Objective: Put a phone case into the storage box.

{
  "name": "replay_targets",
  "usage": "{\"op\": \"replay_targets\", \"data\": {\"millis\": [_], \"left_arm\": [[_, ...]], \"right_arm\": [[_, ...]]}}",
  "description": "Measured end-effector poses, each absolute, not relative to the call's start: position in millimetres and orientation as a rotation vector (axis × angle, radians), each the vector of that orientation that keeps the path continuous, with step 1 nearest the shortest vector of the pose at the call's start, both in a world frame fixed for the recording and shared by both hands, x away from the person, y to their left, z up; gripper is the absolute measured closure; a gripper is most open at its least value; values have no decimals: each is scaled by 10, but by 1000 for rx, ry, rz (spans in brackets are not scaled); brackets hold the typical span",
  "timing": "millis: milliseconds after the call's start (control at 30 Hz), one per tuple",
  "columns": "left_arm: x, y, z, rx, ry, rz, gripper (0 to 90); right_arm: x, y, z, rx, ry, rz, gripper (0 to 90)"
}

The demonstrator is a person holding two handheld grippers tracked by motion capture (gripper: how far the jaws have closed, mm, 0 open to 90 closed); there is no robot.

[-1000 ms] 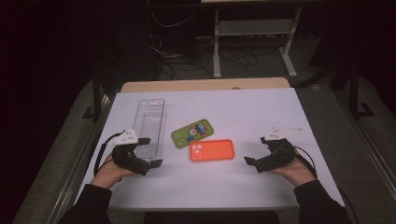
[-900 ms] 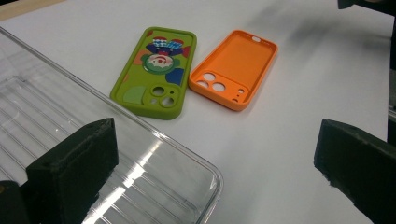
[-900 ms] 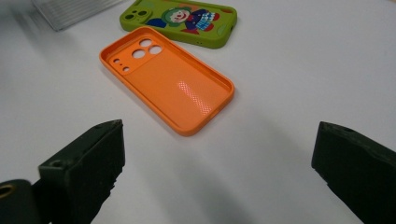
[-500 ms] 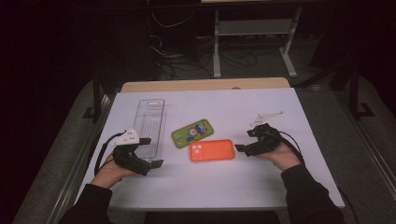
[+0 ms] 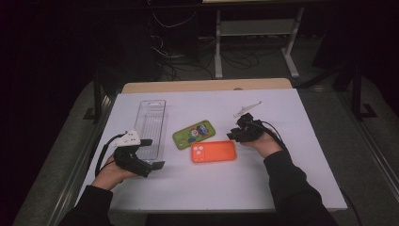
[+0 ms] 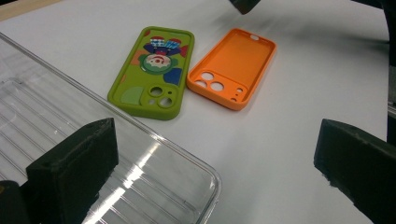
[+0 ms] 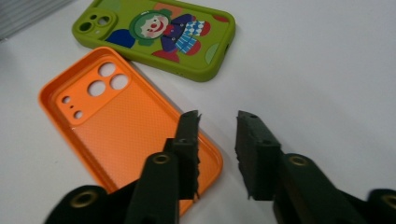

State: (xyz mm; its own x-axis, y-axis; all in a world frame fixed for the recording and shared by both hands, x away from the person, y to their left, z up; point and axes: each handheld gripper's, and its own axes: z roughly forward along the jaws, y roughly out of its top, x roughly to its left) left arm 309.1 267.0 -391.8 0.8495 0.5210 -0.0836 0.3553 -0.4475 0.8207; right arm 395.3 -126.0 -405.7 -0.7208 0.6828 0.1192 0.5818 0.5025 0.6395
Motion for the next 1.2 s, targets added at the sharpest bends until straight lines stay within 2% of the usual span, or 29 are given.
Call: {"op": "replay_targets", "data": {"millis": [33, 67, 133, 167, 733, 1200], "left_arm": [[3091, 2670, -3918, 2085, 638, 223, 0], [3089, 2672, -3916, 2082, 639, 225, 0], [3079, 2659, -3921, 2058, 653, 214, 0], [3081, 2661, -3927, 2059, 653, 216, 0], [3080, 2668, -3929, 2052, 662, 208, 0], [3061, 2651, -3927, 2059, 658, 208, 0]], "right_arm": [[3953, -1260, -4057, 1099, 2591, 1016, 739], [3998, -1223, -4097, 1109, 2593, 1016, 805], [4022, -1208, -4120, 1106, 2604, 1012, 834], [4064, -1172, -4164, 1107, 2622, 1004, 878], [4237, -1081, -4299, 1035, 2737, 872, 884], [4012, -1157, -4294, 969, 2790, 866, 885]]}}
